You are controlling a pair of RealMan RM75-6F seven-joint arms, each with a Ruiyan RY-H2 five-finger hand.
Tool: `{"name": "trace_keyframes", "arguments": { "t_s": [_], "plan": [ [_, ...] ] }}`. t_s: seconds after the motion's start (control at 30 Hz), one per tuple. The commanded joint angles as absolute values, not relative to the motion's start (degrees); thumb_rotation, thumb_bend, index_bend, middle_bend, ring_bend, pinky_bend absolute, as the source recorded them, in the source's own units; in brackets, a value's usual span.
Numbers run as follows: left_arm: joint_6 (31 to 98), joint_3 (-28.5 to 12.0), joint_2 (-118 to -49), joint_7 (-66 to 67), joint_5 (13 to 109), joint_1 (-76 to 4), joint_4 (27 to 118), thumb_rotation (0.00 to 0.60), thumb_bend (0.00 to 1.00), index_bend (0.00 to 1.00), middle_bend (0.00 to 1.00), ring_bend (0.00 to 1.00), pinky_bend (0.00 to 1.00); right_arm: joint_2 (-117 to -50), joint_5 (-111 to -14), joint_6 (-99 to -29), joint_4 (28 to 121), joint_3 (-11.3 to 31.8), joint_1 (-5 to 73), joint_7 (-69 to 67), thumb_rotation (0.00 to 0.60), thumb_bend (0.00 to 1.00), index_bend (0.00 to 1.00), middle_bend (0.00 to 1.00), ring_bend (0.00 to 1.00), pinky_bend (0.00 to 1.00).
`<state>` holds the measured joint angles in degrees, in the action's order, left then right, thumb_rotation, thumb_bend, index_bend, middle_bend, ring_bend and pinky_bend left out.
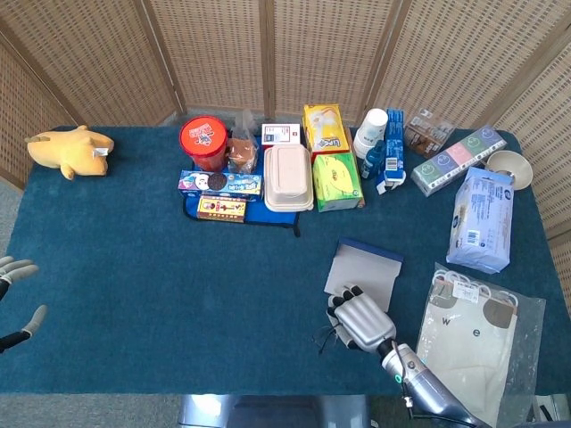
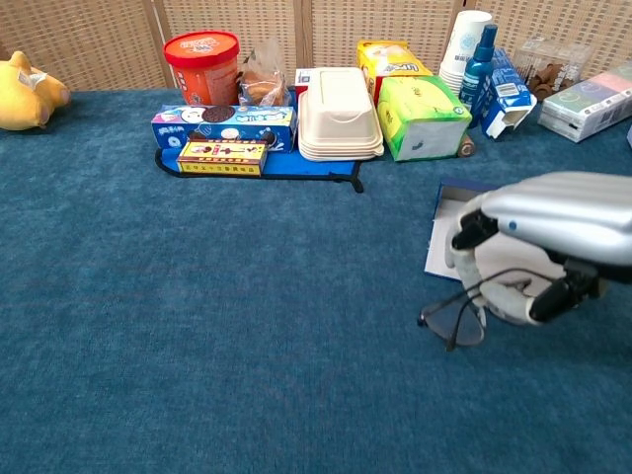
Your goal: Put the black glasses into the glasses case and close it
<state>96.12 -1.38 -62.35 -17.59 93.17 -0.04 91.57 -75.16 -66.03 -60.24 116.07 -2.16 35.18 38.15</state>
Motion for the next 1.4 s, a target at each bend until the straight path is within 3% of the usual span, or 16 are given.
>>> {"name": "trace_keyframes", "arguments": {
  "t_s": [0.03,0.13,0.47,1.4],
  "plan": [
    [96.0,-1.4,-62.3,-17.4,93.3,-0.1,91.7,0.600,0.30,0.26,0.25,0.14,0.02,-74.3,-65.8,-60.5,116.2,-0.6,35.7,36.8,0.600,0.56,0.59,0.32,0.17,0.17],
    [96.1,-1.4,-62.2,-17.1,93.4,-0.1,92.0,0.600,0.30,0.26,0.25,0.14,0.02,-73.4,-64.4,-60.0,115.1,2.4,36.8,34.2,0.600,0.56,0.59,0.32,0.17,0.17],
    [96.0,-1.3,-62.0,-16.5,93.4,-0.1,92.6,0.600,0.30,0.26,0.25,0.14,0.02,-74.8,-59.1,-56.4,109.7,6.0,40.4,31.8,0.600,0.56,0.59,0.32,0.17,0.17],
    [96.4,-1.2,-61.4,-15.1,93.9,0.0,94.0,0.600,0.30,0.26,0.25,0.14,0.02,-76.8,-52.4,-53.2,97.9,5.2,42.6,28.6,0.600,0.56,0.57,0.32,0.14,0.16]
  ]
}}
